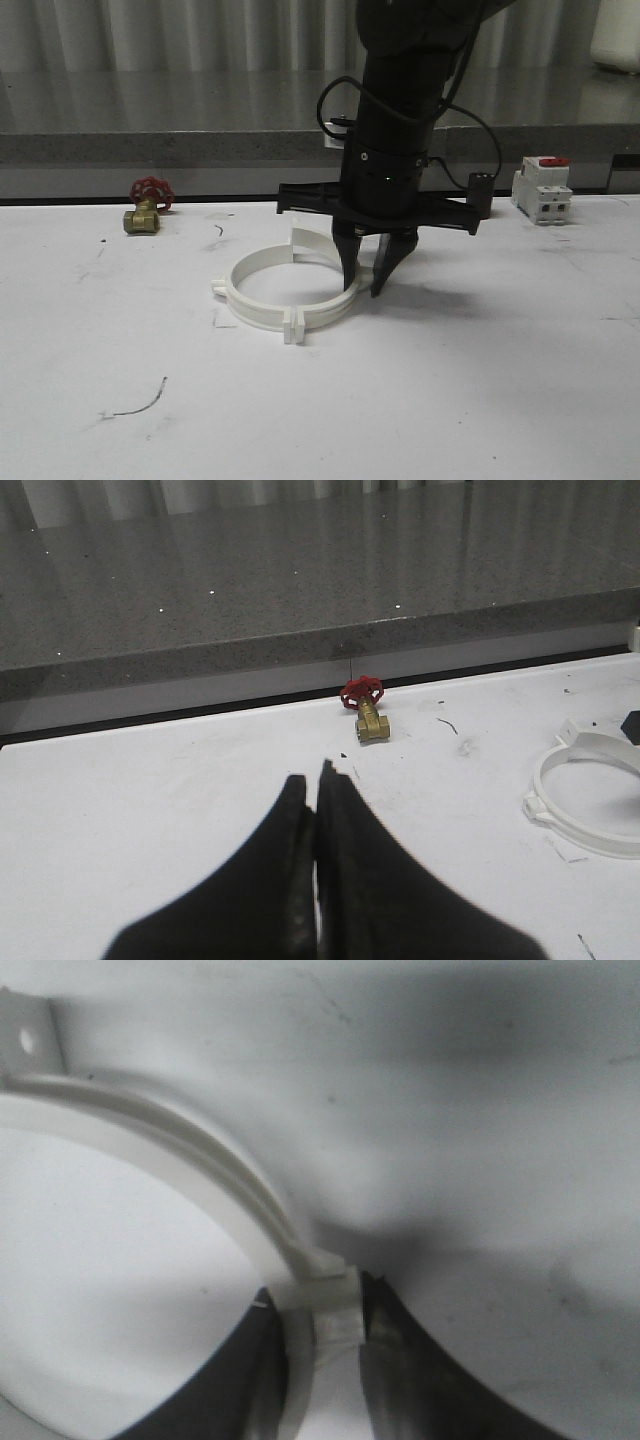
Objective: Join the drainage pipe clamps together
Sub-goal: 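Press the held half's tabs against the placed half's tabs to close the ring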
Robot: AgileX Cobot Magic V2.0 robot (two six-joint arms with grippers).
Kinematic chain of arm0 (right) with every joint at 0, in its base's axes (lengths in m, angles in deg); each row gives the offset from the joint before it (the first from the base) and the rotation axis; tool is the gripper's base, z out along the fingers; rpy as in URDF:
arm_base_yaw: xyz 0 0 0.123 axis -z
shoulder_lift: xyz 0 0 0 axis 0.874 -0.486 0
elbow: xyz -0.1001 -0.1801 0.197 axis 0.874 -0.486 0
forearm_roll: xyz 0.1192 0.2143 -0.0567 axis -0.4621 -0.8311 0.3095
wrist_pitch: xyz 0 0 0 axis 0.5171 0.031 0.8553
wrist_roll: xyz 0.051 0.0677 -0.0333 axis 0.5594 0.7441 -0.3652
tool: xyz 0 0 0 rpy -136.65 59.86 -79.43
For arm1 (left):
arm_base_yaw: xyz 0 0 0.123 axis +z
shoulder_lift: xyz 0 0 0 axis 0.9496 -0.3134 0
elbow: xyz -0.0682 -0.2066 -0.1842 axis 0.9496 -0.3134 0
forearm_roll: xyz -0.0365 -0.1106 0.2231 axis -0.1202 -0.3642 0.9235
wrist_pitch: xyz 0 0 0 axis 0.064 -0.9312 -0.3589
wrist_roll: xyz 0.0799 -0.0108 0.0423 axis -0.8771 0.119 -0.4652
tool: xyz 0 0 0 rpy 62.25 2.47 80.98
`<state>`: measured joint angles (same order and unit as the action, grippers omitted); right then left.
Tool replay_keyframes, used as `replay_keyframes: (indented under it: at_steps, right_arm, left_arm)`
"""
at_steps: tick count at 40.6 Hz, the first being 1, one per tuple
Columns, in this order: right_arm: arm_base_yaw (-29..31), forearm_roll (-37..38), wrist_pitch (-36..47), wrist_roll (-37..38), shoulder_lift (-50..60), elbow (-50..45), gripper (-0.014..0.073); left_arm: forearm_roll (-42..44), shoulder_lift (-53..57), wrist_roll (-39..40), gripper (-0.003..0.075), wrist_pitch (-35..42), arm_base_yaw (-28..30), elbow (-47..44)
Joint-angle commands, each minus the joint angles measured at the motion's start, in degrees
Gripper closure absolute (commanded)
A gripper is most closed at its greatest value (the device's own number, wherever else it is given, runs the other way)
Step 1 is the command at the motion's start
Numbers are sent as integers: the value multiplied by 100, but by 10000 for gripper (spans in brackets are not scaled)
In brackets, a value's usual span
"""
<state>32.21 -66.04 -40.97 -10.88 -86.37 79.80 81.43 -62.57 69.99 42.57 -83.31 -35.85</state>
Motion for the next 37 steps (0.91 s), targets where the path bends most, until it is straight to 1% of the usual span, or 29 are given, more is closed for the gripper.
replay_keyframes:
  at_steps: [1, 26, 31, 33, 37]
  right_arm:
    - [24, 80, 158, 31, 340, 186, 536]
    - [24, 75, 127, 45, 340, 186, 534]
    - [24, 75, 101, 141, 340, 186, 533]
    - [24, 75, 95, 172, 340, 186, 526]
    - [24, 75, 89, 176, 340, 186, 477]
  left_arm:
    - [-4, -55, -9, 741, 434, -40, 164]
    - [-4, -55, -9, 741, 434, -40, 164]
    - [-4, -55, -9, 741, 434, -40, 164]
    - [-4, -55, -9, 741, 434, -40, 164]
    - [-4, -55, -9, 741, 434, -40, 164]
